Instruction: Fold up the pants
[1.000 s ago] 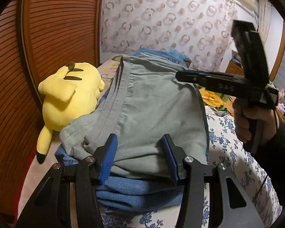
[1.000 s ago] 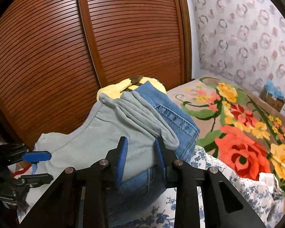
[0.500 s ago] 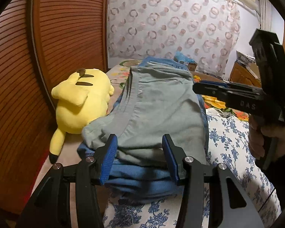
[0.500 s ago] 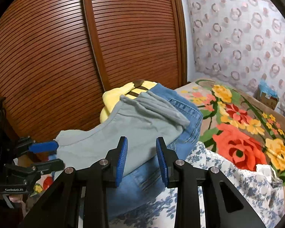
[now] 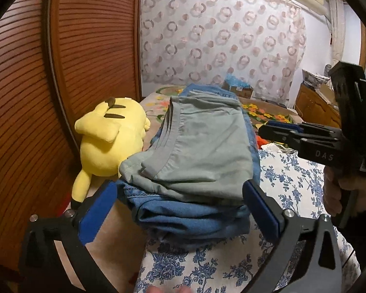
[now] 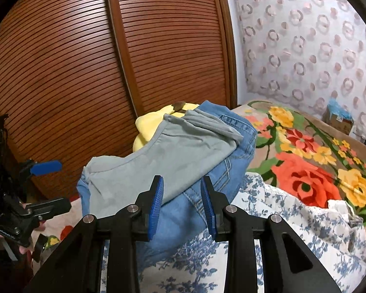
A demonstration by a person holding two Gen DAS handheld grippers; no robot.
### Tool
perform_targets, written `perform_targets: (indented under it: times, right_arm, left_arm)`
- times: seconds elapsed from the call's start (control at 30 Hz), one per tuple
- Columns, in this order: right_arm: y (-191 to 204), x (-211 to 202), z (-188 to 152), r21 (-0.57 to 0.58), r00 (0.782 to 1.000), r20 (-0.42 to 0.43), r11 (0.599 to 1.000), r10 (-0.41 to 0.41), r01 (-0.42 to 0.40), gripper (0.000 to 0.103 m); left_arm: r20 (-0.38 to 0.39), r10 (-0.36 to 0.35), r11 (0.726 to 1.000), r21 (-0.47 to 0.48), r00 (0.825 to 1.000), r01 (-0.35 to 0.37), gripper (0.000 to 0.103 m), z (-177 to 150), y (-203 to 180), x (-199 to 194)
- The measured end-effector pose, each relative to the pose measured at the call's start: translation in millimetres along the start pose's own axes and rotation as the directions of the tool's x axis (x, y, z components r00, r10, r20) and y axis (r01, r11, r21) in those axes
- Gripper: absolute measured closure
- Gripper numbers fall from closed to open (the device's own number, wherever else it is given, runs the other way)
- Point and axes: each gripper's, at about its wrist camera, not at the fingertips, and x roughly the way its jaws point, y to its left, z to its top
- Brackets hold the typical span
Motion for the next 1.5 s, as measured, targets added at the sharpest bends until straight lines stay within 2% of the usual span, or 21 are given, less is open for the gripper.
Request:
perform_targets:
  times: [0.3,0.43,0.63,0.73,0.9,1.17,1.37,1.5]
  right_arm:
    - [10,-14,-6,0.012,0.999,0.013,0.999,-0.041,0.041,0.054]
    - [15,-20,-10,0.012,0.998,0.009,0.998,-0.063,0.063,0.048]
    - [24,-36,-19,0.028,0.996,0.002,0.995,-0.093,0.093,0.047]
    - [28,-46,-25,0.033,0.994,0.000,0.993,-0.112,0.112,0.047]
    - [37,-67,-36,0.048,0.990,0.003,0.989,-0.143,0.142,0.045]
    - [54,-110,-58,0.079,0.980,0.021,0.977,-0.199,0.197,0.012]
    - [68,-140,-77,0.097,0.965,0.027,0.962,-0.261,0.257,0.001]
    - [76,-159,-91,0.111,0.956,0.036,0.952,-0.290,0.284,0.001]
  left_arm:
    - [0.000,0.002,1.000,0.005,1.000,-0.002,0.000,-6,-5,-11]
    - [-0.029,-0.016,1.000,0.007,0.999,0.016,0.000,-10,-8,-11]
    - [-0.017,-0.009,1.000,0.005,1.000,0.009,0.000,-14,-16,-16]
    - [-0.009,-0.040,0.999,0.006,0.999,0.040,0.000,-16,-19,-21]
    - [-0.005,-0.043,0.999,0.019,0.999,0.043,0.000,-22,-30,-29]
    - [0.010,-0.089,0.995,0.050,0.996,0.089,0.000,-30,-54,-45]
    - [0.021,-0.125,0.989,0.082,0.992,0.123,0.000,-37,-73,-58]
    - [0.018,-0.141,0.985,0.099,0.990,0.138,0.000,-45,-86,-64]
